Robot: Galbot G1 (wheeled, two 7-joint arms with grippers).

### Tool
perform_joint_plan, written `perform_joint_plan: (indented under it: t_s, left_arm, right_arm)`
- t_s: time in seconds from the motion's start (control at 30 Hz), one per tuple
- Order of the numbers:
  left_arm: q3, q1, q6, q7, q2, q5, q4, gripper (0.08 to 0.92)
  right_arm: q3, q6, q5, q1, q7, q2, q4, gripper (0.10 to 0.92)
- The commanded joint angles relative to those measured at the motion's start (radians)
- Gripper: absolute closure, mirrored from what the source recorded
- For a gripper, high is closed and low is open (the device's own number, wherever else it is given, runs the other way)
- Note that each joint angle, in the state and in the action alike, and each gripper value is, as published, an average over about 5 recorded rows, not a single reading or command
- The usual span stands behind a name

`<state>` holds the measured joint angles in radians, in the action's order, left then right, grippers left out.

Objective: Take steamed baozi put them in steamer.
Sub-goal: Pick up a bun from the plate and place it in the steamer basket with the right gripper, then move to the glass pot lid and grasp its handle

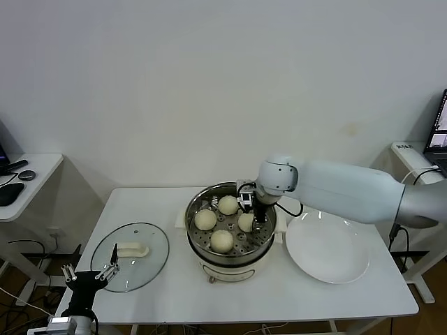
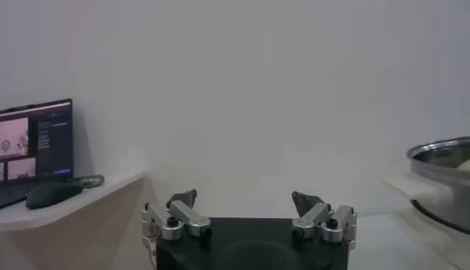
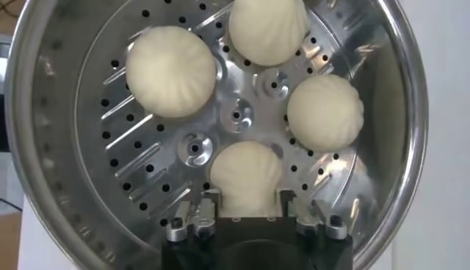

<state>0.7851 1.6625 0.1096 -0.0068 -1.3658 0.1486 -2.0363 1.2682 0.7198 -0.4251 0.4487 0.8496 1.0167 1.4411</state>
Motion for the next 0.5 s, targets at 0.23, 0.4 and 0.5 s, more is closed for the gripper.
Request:
perform_joint_plan:
  t_s: [0.23,0.4,0.5]
  left_arm:
    - [-0.003,-0.005,0.000,0.003,0.006,-0.001,0.003,0.177]
    - [-0.007,-0.008,0.002,0.005,0.007,0.001,0.006,0.177]
    - [-0.007,-0.010,0.006,0.006,0.008,0.006,0.007,0.177]
  right_arm:
    - [-0.089,0.007,-0.037,0.046,-0.010,-0.124,0.165,0.208]
    - [-0.161,0.006,-0.040,0.014,-0.076,-0.231,0.254,0.203]
    - [-0.264,-0.005,-0.071,-0.073,-0.237,-0.331,0.324,0.203]
